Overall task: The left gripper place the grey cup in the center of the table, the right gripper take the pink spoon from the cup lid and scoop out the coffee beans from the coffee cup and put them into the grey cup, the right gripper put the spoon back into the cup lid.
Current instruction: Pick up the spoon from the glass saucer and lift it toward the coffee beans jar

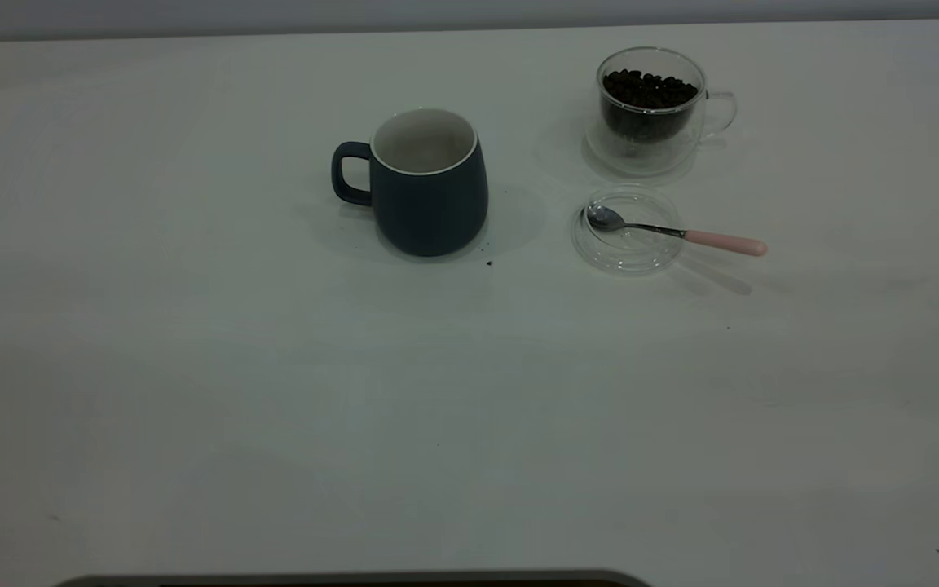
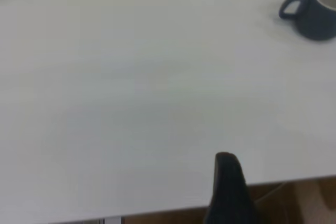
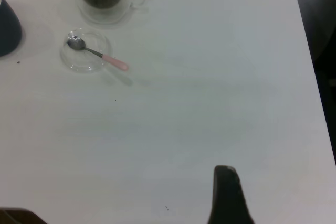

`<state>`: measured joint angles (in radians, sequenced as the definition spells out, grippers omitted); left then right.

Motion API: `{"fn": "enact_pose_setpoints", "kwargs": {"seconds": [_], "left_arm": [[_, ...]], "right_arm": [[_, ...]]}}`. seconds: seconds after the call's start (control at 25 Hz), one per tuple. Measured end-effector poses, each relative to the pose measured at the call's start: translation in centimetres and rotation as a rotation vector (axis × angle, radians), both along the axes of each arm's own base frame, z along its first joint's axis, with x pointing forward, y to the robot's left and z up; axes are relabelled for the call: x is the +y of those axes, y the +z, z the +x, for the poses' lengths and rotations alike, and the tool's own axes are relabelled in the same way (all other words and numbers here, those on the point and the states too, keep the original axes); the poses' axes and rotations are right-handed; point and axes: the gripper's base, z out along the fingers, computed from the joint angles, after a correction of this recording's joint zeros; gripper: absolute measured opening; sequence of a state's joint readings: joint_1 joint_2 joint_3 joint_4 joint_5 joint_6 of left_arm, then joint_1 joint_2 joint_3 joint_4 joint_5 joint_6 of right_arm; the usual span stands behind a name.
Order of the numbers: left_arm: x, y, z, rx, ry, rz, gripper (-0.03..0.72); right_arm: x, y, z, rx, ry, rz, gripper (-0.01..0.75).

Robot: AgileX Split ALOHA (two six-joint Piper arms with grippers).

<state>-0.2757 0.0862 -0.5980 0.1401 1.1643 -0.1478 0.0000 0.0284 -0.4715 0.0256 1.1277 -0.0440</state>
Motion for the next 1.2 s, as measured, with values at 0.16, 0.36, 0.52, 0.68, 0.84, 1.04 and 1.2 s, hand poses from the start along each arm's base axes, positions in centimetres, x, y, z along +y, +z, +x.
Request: {"fn": "enact_pose_setpoints", "kwargs": {"seconds": [0.16,0.36,0.52,0.68,0.84,1.04,1.2], "left_arm": [[0.0,-1.9,0.2,0.035,0.0,0.01,0.565],[-0.2,-2.8,0.6,0.055,-0.005,0.014,0.565],[-0.5,-2.9,0.6,0.056,-0.049,0.018,0.565],[-1.0,-2.9,0.4,0.059,-0.128,0.025,0.565],[-1.1,-2.9,0.4,0.059,-0.145,0.031,0.565],[-1.0,-2.9,0.4,0.058,-0.146,0.034,0.565],[-1.1,-2.9,0.4,0.06,-0.112,0.034,0.565]], "right_arm": [[0.0,0.0,0.0,0.0,0.0,0.0,0.531],[0.0,0.0,0.0,0.0,0.0,0.0,0.531],[0.0,0.0,0.0,0.0,0.0,0.0,0.531],[0.0,0.0,0.0,0.0,0.0,0.0,0.531],[0.0,0.0,0.0,0.0,0.0,0.0,0.531],[0.0,0.0,0.0,0.0,0.0,0.0,0.531],[0.0,0.0,0.0,0.0,0.0,0.0,0.531]]}}
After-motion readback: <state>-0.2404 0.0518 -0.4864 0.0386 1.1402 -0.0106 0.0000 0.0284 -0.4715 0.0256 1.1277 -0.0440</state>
